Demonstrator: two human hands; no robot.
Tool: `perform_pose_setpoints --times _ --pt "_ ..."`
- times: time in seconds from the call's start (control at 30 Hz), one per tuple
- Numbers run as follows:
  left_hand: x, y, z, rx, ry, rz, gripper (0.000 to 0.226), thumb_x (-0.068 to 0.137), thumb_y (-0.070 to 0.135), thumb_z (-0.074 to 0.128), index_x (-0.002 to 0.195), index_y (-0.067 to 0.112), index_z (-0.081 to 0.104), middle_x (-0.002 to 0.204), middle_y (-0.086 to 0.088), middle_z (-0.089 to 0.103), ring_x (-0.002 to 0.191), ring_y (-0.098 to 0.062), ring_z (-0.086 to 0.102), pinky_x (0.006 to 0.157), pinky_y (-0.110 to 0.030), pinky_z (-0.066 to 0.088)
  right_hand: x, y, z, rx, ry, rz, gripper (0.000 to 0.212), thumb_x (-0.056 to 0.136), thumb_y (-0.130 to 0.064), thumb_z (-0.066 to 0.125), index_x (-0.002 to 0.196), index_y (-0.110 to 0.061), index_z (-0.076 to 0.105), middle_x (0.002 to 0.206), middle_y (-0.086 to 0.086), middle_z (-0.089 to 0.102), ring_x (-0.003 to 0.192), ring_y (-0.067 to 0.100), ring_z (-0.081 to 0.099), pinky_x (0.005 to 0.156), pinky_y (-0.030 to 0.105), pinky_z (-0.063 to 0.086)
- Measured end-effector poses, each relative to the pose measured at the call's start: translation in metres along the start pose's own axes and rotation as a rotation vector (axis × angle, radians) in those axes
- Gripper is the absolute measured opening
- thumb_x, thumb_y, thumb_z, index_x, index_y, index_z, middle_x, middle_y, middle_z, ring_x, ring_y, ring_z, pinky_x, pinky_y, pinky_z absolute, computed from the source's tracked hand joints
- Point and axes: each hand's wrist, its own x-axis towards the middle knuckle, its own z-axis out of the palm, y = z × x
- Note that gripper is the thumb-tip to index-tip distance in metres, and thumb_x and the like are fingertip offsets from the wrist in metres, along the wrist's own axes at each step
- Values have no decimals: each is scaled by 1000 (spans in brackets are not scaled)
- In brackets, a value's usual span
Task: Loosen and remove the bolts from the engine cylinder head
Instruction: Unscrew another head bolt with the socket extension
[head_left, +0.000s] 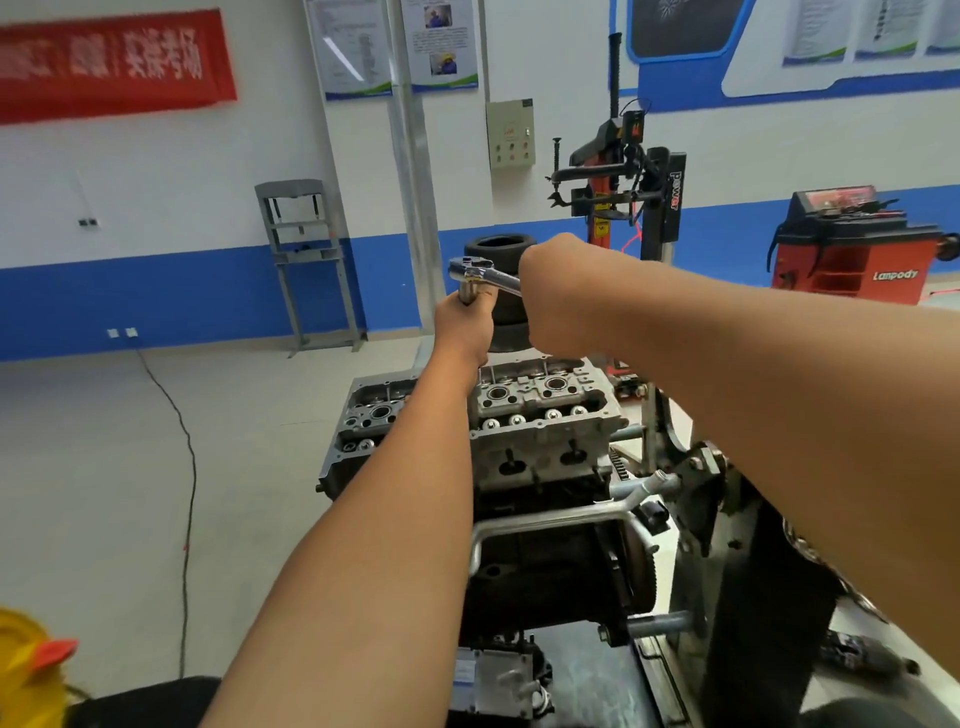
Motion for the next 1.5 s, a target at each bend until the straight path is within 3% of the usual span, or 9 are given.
perform_pose_setpoints --times 0.1,0.3,0.47,0.57,0.83,1.03,1.17,1.5 --pt "-3 3 1 -4 22 6 36 106 28 52 72 17 45 62 -3 35 51 -14 25 40 -20 25 6 2 1 -6 11 -6 20 96 -6 53 79 -10 43 72 2 43 54 14 37 44 22 30" --pt "-5 3 2 -12 52 10 38 106 29 54 71 17 46 57 0 34 49 -14 26 38 -19 24 7 5 4 43 33 -24 5 97 -6 53 96 -8 48 74 3 43 55 14 38 44 22 31" --pt "-8 3 2 -8 73 35 41 105 31 57 68 17 47 54 4 36 50 -14 30 44 -25 28 6 5 7 72 41 -19 4 95 -7 54 97 -8 51 74 3 45 56 14 39 47 23 33" --pt "-10 2 3 -15 105 44 43 104 30 58 65 18 46 50 8 38 52 -13 32 52 -29 29 7 6 10 91 57 -17 5 95 -5 52 91 -8 51 73 4 44 56 15 37 47 23 33" --pt "-14 5 3 -25 116 54 44 103 30 61 61 24 48 40 17 44 50 -9 38 54 -26 31 9 9 15 173 78 3 27 90 -3 55 71 -10 37 72 8 42 56 20 38 47 29 31" --pt "-16 5 3 -45 117 47 44 104 34 61 62 24 48 40 16 43 55 -13 37 57 -27 32 7 14 16 222 81 5 32 90 -1 57 71 -12 34 70 8 39 53 21 35 48 27 29" --pt "-18 6 3 -58 118 50 44 104 35 61 63 24 49 40 17 45 55 -12 40 56 -27 34 13 19 19 184 75 15 24 90 -1 56 72 -9 43 71 9 42 54 21 38 47 26 30" --pt "-14 4 4 -20 146 91 43 104 37 60 64 24 52 57 10 48 57 -12 44 60 -27 37 29 29 28 130 89 -5 18 89 -5 58 75 -11 48 75 11 49 55 23 45 48 28 36"
